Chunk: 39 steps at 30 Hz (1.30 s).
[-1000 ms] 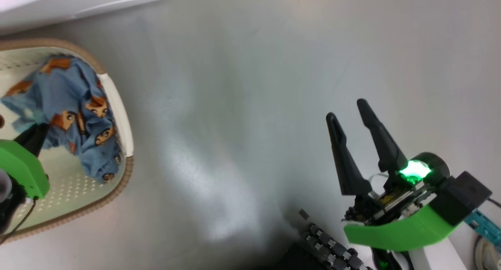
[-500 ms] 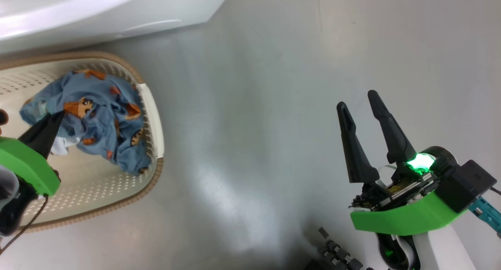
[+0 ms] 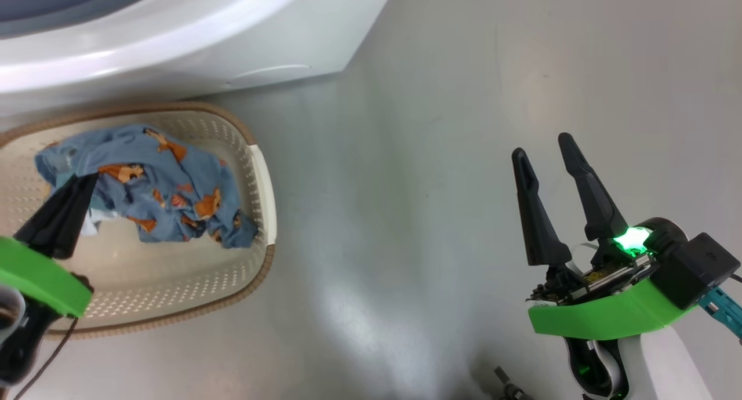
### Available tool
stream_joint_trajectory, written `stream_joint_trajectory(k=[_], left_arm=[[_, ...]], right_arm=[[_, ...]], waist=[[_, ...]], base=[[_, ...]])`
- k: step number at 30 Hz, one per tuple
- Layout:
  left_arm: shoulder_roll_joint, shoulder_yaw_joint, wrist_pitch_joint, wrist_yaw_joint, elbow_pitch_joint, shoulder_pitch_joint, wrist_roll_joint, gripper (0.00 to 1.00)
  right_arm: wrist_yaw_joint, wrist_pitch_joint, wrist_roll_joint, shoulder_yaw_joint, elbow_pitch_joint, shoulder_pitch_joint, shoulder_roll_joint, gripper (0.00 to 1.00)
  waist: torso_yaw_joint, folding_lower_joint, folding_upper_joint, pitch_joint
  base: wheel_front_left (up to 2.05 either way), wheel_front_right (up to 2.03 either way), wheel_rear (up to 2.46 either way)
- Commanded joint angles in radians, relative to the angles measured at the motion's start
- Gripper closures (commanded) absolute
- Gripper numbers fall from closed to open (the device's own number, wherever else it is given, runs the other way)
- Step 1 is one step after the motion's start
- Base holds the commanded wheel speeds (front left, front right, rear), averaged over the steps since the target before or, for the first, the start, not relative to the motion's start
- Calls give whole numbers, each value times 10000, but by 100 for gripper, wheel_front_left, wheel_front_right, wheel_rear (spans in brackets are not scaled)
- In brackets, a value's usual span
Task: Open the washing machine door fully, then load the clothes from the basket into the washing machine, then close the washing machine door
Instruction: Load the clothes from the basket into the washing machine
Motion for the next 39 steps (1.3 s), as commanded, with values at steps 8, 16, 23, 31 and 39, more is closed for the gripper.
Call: stream_joint_trajectory(k=[8, 16, 23, 31, 39], left_arm=[[233, 2143, -66, -25, -1273, 1619, 624, 100], [-154, 3352, -66, -25, -1931, 2656, 965, 100], [-978, 4801, -66, -25, -2104, 3568, 1422, 100], [-1819, 5844, -66, -25, -2462, 4382, 1959, 100], [-2496, 6347, -66, -15, -2722, 4748, 2530, 100]], right_arm=[[16, -48, -212, 113, 86, 276, -54, 0], [16, -48, -280, 82, 498, 243, -54, 0], [16, -48, -283, 45, 883, 347, -54, 0], [16, -48, -347, -95, 1323, 492, -54, 0], [16, -48, -372, -137, 1587, 569, -54, 0]], waist=[[452, 0, 0, -850], [592, 0, 0, -1636], [605, 0, 0, -2542], [702, 0, 0, -3502], [806, 0, 0, -4183]], base=[[0, 0, 0], [0, 0, 0], [0, 0, 0], [0, 0, 0], [0, 0, 0]])
